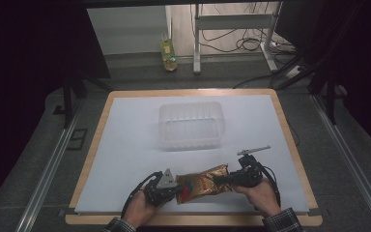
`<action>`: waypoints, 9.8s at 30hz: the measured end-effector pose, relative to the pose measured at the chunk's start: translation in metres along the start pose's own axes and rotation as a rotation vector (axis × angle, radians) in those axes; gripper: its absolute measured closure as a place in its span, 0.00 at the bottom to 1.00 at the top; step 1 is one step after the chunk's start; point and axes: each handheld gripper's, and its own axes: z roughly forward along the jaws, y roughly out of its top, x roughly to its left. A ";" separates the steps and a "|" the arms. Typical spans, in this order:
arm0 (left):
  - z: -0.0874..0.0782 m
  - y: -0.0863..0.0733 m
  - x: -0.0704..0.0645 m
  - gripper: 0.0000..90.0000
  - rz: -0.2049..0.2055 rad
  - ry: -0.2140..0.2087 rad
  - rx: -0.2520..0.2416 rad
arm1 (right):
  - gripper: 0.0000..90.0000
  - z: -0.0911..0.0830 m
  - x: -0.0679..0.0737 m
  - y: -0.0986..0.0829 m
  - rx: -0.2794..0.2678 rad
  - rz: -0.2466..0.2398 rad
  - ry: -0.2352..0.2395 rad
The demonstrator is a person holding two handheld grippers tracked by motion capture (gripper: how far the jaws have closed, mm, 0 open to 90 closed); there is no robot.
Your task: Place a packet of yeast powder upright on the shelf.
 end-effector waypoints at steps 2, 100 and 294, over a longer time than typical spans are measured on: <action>-0.003 0.000 0.001 0.96 0.001 0.012 -0.006 | 0.79 -0.001 0.003 0.001 0.000 0.007 -0.002; -0.024 -0.008 0.016 0.01 -0.080 0.142 -0.202 | 0.87 -0.126 0.014 0.139 -0.325 -0.059 -0.355; -0.027 -0.015 0.017 0.01 -0.041 0.168 -0.214 | 0.02 -0.047 0.008 0.044 -0.198 -0.540 -0.431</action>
